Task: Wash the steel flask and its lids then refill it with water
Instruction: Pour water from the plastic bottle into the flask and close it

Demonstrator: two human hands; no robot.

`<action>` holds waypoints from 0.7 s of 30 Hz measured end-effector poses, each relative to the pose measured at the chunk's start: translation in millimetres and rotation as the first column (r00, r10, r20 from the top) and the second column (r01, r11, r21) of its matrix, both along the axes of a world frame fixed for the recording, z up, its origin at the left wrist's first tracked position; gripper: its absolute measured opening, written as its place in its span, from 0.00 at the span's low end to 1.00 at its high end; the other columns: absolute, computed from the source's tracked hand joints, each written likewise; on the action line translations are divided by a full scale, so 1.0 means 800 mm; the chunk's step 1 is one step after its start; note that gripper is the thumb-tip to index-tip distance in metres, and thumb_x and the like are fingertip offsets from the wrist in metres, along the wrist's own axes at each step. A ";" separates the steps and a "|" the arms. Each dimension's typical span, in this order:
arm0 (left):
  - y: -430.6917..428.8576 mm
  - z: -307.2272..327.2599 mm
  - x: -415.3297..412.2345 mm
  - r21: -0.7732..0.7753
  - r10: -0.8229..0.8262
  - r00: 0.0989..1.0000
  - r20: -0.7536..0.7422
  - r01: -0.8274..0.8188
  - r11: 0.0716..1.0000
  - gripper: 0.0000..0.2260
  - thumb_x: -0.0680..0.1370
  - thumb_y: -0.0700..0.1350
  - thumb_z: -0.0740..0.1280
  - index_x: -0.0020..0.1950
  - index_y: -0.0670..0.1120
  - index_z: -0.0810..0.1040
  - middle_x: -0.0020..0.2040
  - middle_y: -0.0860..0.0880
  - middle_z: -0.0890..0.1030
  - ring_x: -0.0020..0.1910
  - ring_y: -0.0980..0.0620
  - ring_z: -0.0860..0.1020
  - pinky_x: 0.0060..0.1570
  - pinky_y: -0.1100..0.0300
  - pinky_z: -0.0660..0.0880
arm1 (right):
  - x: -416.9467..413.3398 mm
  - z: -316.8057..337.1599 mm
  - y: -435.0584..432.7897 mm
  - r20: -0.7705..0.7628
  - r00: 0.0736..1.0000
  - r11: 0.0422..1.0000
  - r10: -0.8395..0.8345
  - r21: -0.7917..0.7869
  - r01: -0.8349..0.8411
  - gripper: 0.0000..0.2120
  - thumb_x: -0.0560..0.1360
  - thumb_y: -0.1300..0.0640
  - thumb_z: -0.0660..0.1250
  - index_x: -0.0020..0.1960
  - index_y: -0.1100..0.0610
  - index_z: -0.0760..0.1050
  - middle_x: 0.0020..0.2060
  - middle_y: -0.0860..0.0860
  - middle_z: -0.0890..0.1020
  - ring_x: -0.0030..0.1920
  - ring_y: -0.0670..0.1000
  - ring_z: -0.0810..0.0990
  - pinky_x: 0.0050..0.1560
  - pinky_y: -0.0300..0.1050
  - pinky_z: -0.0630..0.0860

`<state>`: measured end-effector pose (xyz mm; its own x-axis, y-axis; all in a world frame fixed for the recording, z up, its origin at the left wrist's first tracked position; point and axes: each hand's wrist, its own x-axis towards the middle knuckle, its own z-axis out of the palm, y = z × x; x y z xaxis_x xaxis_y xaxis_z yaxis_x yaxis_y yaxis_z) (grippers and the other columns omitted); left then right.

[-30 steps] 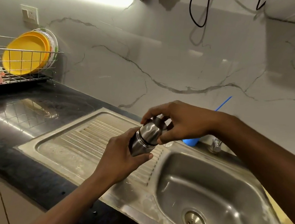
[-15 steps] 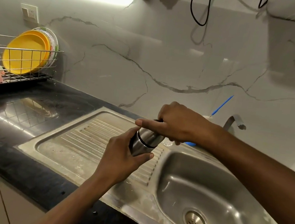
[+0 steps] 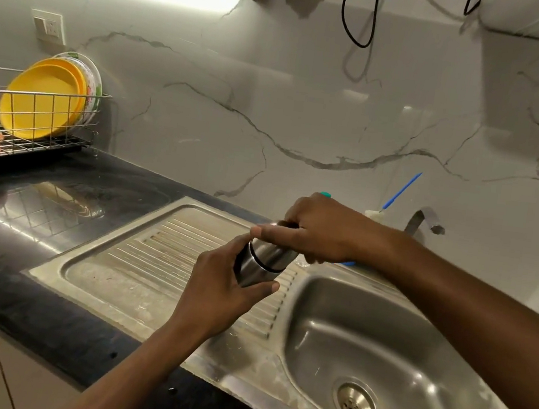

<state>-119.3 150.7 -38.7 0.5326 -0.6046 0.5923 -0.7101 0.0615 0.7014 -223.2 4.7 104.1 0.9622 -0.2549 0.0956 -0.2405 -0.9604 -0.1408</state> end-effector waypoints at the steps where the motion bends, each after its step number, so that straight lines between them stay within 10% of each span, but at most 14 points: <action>1: -0.001 0.000 0.000 0.008 0.000 1.000 0.000 0.000 1.000 0.31 0.69 0.56 0.82 0.67 0.66 0.72 0.49 0.74 0.77 0.49 0.73 0.79 0.46 0.75 0.77 | 0.000 -0.004 0.007 0.025 0.998 0.996 -0.061 -0.070 0.063 0.34 0.76 0.24 0.56 0.34 0.52 0.78 0.23 0.48 0.79 0.29 0.46 0.81 0.35 0.42 0.73; 4: -0.002 0.001 0.001 0.016 0.003 1.000 -0.002 -0.003 1.000 0.30 0.69 0.56 0.82 0.66 0.65 0.73 0.48 0.72 0.78 0.48 0.70 0.80 0.47 0.72 0.79 | -0.001 -0.004 0.009 0.052 0.994 0.977 -0.094 -0.187 0.102 0.35 0.78 0.24 0.54 0.35 0.53 0.76 0.28 0.48 0.79 0.33 0.47 0.78 0.35 0.41 0.67; 8: -0.002 0.002 0.000 0.004 -0.019 1.000 -0.010 0.019 1.000 0.30 0.69 0.55 0.83 0.66 0.66 0.73 0.49 0.71 0.79 0.50 0.71 0.80 0.45 0.78 0.75 | -0.017 0.019 -0.011 -0.129 0.970 0.977 0.208 -0.017 -0.212 0.29 0.76 0.35 0.71 0.74 0.43 0.70 0.58 0.44 0.83 0.56 0.45 0.81 0.52 0.38 0.76; 12: -0.001 0.000 0.000 0.001 -0.010 1.000 -0.010 0.010 1.000 0.31 0.69 0.56 0.82 0.69 0.61 0.76 0.50 0.69 0.80 0.51 0.70 0.80 0.45 0.77 0.75 | -0.015 0.011 -0.011 -0.127 0.970 0.975 0.208 -0.055 -0.216 0.19 0.78 0.36 0.69 0.61 0.48 0.75 0.43 0.40 0.78 0.43 0.42 0.78 0.43 0.36 0.70; 17: -0.002 0.000 -0.002 0.020 0.006 1.000 -0.008 -0.006 1.000 0.33 0.69 0.58 0.82 0.71 0.62 0.73 0.50 0.72 0.77 0.46 0.71 0.80 0.43 0.78 0.74 | -0.003 -0.013 0.004 0.012 1.000 0.964 -0.020 -0.264 0.023 0.33 0.78 0.24 0.50 0.33 0.50 0.70 0.31 0.48 0.75 0.32 0.46 0.73 0.34 0.41 0.62; 21: -0.002 0.001 -0.002 0.018 -0.007 1.000 -0.004 0.007 1.000 0.32 0.69 0.55 0.83 0.70 0.61 0.74 0.50 0.72 0.77 0.48 0.72 0.79 0.44 0.79 0.74 | -0.010 0.005 -0.008 -0.082 0.992 0.983 0.100 -0.149 -0.111 0.25 0.77 0.27 0.59 0.53 0.47 0.78 0.41 0.41 0.80 0.42 0.44 0.78 0.44 0.42 0.72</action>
<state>-120.7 149.5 -37.5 0.5302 -0.6188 0.5796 -0.7072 0.0543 0.7049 -231.5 -1.5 107.9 0.9888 -0.1392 0.0534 -0.1406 -0.9898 0.0238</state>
